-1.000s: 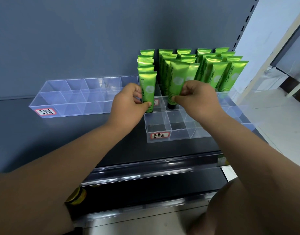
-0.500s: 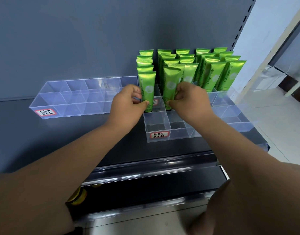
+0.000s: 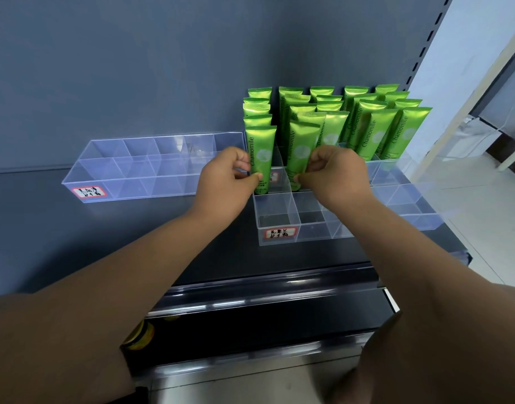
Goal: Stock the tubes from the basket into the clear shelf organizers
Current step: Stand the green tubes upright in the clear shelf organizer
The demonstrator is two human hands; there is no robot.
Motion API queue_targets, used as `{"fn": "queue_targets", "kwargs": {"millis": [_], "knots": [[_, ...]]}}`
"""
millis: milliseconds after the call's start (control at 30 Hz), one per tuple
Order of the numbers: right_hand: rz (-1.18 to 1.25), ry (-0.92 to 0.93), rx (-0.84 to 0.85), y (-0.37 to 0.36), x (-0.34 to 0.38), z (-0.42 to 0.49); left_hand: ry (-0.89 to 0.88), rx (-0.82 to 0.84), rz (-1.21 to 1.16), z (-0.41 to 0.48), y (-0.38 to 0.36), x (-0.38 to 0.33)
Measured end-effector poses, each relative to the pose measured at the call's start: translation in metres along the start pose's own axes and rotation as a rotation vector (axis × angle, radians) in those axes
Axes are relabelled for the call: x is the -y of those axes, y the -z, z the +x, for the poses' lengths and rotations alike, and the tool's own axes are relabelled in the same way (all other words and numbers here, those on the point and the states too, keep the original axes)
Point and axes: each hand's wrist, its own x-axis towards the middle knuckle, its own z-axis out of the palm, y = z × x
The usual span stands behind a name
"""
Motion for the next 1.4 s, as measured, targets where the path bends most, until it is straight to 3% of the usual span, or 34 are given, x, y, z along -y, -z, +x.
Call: {"fn": "queue_targets", "kwargs": {"millis": [1400], "knots": [[-0.224,0.135,-0.003,0.008,-0.005,0.002,0.039,-0.017,-0.034,-0.006,0.0,-0.005]]}}
